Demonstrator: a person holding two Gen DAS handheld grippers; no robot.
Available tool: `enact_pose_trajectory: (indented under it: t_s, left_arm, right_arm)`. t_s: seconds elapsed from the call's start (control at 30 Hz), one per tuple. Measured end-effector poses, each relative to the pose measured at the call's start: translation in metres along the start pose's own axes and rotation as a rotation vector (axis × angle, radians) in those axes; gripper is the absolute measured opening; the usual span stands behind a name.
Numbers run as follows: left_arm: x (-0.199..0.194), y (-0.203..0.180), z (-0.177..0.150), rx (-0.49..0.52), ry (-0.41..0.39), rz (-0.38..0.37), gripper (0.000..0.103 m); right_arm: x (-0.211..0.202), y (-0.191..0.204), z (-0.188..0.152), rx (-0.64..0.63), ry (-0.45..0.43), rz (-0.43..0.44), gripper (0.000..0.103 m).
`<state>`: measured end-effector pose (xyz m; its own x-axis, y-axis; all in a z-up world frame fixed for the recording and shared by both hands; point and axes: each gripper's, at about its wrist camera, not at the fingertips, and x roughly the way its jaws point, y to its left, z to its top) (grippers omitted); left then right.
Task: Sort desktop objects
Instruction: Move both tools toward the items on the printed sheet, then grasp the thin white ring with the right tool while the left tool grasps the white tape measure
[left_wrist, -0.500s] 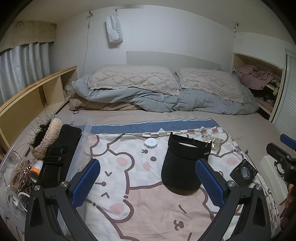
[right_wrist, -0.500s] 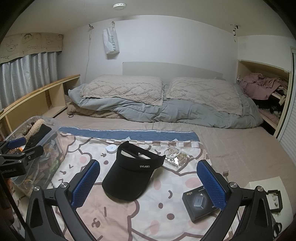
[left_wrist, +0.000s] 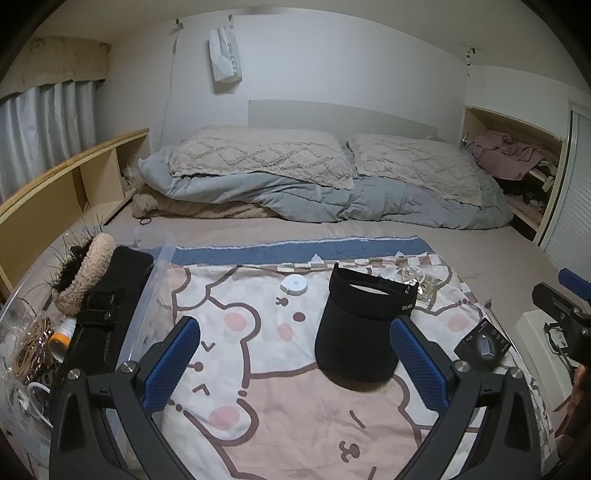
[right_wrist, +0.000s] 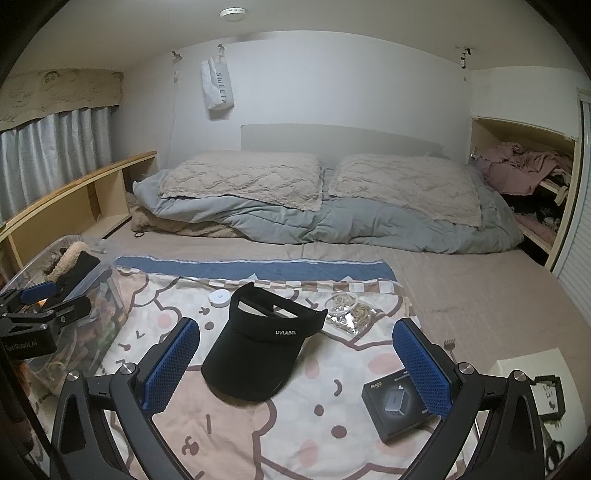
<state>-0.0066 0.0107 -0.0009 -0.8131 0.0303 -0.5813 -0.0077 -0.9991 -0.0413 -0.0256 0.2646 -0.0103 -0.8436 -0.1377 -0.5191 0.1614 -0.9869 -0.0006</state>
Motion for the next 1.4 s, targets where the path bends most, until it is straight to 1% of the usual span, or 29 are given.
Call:
enact_pose_trajectory:
  t_s: [0.2, 0.37, 0.47, 0.6, 0.8, 0.87, 0.97, 1.13, 1.23, 1.27, 1.37, 1.4]
  left_arm:
    - [0.006, 0.0, 0.004, 0.022, -0.035, 0.021, 0.103]
    - [0.018, 0.002, 0.002, 0.04, -0.024, 0.021, 0.103]
    - [0.027, 0.002, 0.005, 0.043, -0.018, 0.014, 0.103]
    - [0.037, 0.002, 0.009, 0.055, -0.037, 0.022, 0.103]
    - [0.057, 0.01, 0.023, 0.0, -0.037, 0.019, 0.103]
    - [0.065, 0.012, 0.028, -0.007, -0.042, 0.028, 0.103]
    - [0.081, 0.013, 0.03, 0.005, -0.041, 0.049, 0.103]
    - [0.117, 0.015, 0.029, 0.014, 0.001, 0.069, 0.103]
    - [0.139, 0.015, 0.026, 0.028, 0.023, 0.081, 0.101]
    - [0.147, 0.015, 0.025, 0.036, 0.032, 0.083, 0.098]
    - [0.169, 0.016, 0.019, 0.045, 0.056, 0.079, 0.095]
    - [0.178, 0.016, 0.017, 0.041, 0.069, 0.072, 0.095]
  right_arm:
    - [0.005, -0.01, 0.003, 0.028, -0.003, -0.01, 0.103]
    - [0.015, -0.023, 0.006, 0.06, 0.008, -0.026, 0.103]
    - [0.023, -0.032, 0.008, 0.068, 0.018, -0.048, 0.103]
    - [0.035, -0.044, 0.01, 0.072, 0.029, -0.084, 0.103]
    - [0.051, -0.067, 0.017, 0.107, 0.027, -0.126, 0.103]
    - [0.056, -0.077, 0.019, 0.125, 0.023, -0.14, 0.103]
    - [0.064, -0.089, 0.022, 0.149, 0.022, -0.16, 0.103]
    - [0.089, -0.115, 0.021, 0.205, 0.045, -0.178, 0.103]
    - [0.108, -0.127, 0.019, 0.213, 0.074, -0.217, 0.103]
    - [0.113, -0.129, 0.018, 0.216, 0.083, -0.22, 0.103]
    - [0.134, -0.14, 0.015, 0.257, 0.124, -0.222, 0.103]
    - [0.142, -0.144, 0.014, 0.278, 0.147, -0.207, 0.103]
